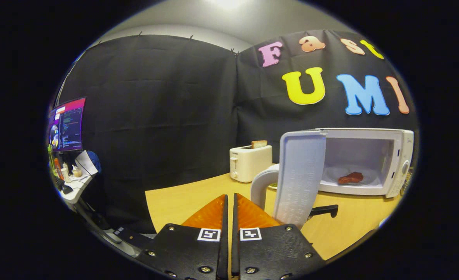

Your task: Open the microwave, put the food inside, and close the microwave door.

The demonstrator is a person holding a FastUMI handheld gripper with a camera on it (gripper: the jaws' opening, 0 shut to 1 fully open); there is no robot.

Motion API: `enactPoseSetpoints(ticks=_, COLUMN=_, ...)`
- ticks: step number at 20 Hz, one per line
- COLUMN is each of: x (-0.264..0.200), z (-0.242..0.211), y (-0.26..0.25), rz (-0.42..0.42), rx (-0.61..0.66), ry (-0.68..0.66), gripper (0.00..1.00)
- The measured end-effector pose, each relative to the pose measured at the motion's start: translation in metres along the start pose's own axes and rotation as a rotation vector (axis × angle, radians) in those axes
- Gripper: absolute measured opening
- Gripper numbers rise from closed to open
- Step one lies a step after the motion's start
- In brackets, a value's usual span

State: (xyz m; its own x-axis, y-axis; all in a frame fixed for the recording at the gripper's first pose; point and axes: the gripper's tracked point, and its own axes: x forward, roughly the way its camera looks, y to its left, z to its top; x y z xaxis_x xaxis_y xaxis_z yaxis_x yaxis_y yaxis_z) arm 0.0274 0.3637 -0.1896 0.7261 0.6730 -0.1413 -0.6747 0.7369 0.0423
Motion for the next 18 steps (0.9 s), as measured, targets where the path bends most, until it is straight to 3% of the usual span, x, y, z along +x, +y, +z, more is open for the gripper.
enactPoseSetpoints(ticks=5, x=-0.027, z=0.005, y=-0.043, rz=-0.086, rx=0.011, ry=-0.022, gripper=0.04)
enactPoseSetpoints(ticks=8, x=-0.043, z=0.007, y=-0.088, rz=-0.191, rx=-0.016, ry=-0.025, gripper=0.04)
enactPoseSetpoints(ticks=18, x=-0.061, z=-0.004, y=-0.231, rz=-0.485, rx=0.059, ry=0.017, gripper=0.04)
